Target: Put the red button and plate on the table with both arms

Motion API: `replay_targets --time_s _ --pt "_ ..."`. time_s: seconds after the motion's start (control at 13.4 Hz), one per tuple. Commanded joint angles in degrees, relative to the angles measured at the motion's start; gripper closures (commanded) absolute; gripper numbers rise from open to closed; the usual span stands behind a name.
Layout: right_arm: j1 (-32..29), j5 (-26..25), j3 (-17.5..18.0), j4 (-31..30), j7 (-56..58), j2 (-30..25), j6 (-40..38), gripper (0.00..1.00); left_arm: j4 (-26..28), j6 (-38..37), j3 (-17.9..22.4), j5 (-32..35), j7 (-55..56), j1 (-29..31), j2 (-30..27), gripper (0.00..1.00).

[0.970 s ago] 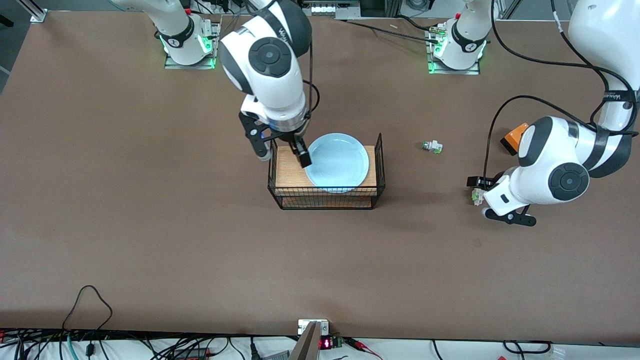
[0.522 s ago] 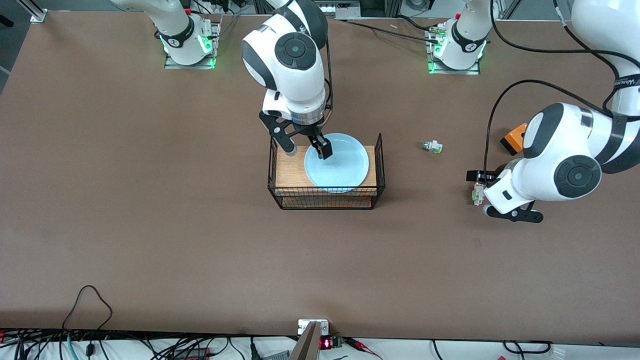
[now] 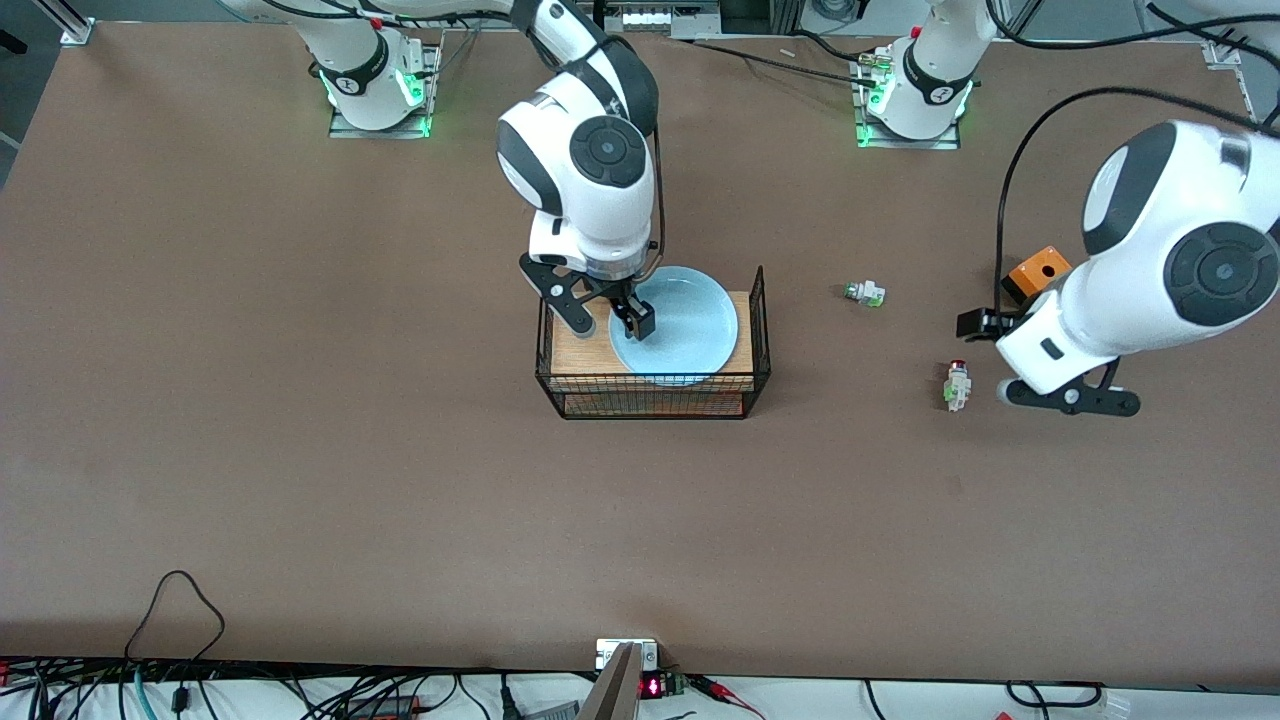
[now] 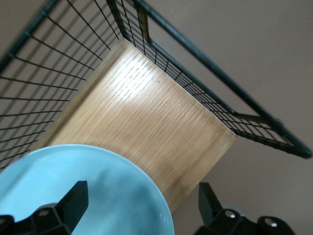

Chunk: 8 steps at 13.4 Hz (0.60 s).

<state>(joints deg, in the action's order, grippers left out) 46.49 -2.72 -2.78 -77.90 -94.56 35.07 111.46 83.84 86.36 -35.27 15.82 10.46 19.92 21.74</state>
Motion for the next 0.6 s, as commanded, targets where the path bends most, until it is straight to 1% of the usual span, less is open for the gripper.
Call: replay_targets --time_s 0.0,0.07,0.15,0.22,0.3,0.37,0.45,0.52 --pt "0.71 -0.98 -0.03 1.88 -0.01 2.11 -0.54 0.00 -2.53 -4.52 -0.15 0.09 -0.17 -0.15 -0.73 0.00" --pt "0.71 -0.98 -0.03 1.88 -0.01 2.11 -0.63 0.01 -3.32 -5.49 0.19 -1.39 -0.52 -0.06 -1.43 0.00" --pt "0.71 -0.98 -0.03 1.88 -0.01 2.02 -0.63 0.05 -2.55 -5.24 0.72 -4.89 -0.52 -0.15 -4.22 0.00" --pt "0.62 -0.98 0.06 1.88 -0.01 2.02 -0.63 0.10 -2.54 -5.67 0.81 -6.67 -0.52 0.38 -4.77 0.00" --pt "0.62 -0.80 0.06 1.88 0.07 2.11 -0.63 0.19 -2.02 -5.16 1.60 -7.81 -0.61 0.90 -5.91 0.00" --pt "0.62 -0.54 0.06 1.88 0.60 2.11 -0.80 0.26 -0.10 -3.76 5.26 -8.87 -1.39 0.04 -8.01 0.00" --pt "0.27 -0.01 0.15 1.88 0.60 2.02 -1.07 0.30 3.14 -0.70 8.51 -11.49 -2.36 -2.41 -9.85 0.00" --pt "0.09 0.08 0.23 1.88 0.69 2.02 -1.07 0.37 4.65 1.33 11.51 -13.95 -2.63 -3.82 -11.61 0.00"
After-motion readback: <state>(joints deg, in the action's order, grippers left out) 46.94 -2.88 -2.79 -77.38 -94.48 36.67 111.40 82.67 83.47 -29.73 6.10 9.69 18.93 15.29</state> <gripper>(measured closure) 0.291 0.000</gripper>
